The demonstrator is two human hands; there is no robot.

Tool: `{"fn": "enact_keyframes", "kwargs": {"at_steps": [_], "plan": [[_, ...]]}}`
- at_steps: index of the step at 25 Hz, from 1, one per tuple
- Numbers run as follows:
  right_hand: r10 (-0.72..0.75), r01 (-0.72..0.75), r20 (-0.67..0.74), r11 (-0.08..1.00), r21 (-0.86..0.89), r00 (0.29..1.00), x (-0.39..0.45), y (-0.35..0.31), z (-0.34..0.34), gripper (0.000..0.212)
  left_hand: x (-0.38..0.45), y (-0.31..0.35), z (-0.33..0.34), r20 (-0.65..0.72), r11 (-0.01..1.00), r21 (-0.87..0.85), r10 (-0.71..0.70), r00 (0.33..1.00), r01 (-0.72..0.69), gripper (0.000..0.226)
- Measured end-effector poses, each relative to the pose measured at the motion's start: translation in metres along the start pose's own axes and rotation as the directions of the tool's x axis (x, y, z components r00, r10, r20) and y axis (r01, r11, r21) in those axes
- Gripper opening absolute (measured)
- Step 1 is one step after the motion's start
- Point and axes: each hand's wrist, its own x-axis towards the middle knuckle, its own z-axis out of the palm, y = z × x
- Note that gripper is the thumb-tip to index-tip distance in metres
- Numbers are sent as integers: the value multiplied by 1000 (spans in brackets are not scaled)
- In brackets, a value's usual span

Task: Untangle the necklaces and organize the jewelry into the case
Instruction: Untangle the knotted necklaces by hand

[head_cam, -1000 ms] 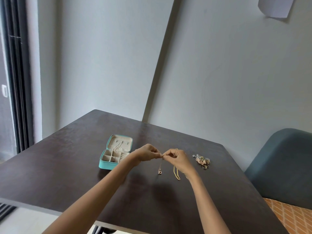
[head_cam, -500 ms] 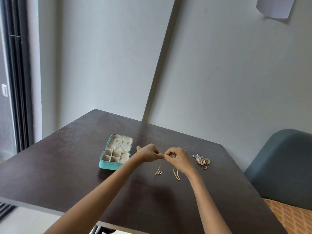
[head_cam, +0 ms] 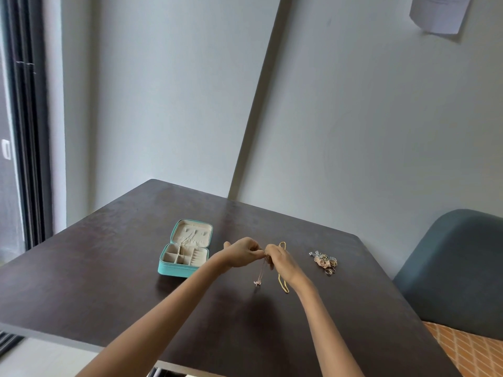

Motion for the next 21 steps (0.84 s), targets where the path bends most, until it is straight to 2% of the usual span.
{"fn": "enact_keyframes", "kwargs": {"at_steps": [6, 11, 14, 17, 21], "plan": [[-117, 104, 33, 962, 254, 993, -6, -1, -2, 28, 1, -8, 1, -35, 971, -238, -33, 999, 24, 29], [-173, 161, 48, 967, 199, 984, -6, 7, -6, 20, -4, -8, 0, -147, 999, -38, -15, 989, 10, 21], [-162, 162, -7, 982, 95, 987, -1, 11, -12, 18, -4, -8, 2, -77, 999, -29, -18, 997, 16, 21], [-163, 167, -50, 981, 97, 985, -2, 10, -15, 18, -4, -12, 2, 24, 982, -189, -4, 1000, 8, 25], [-147, 152, -39, 966, 211, 988, -4, 9, -15, 19, -10, -9, 0, 5, 867, -497, 45, 999, -36, 29]]}}
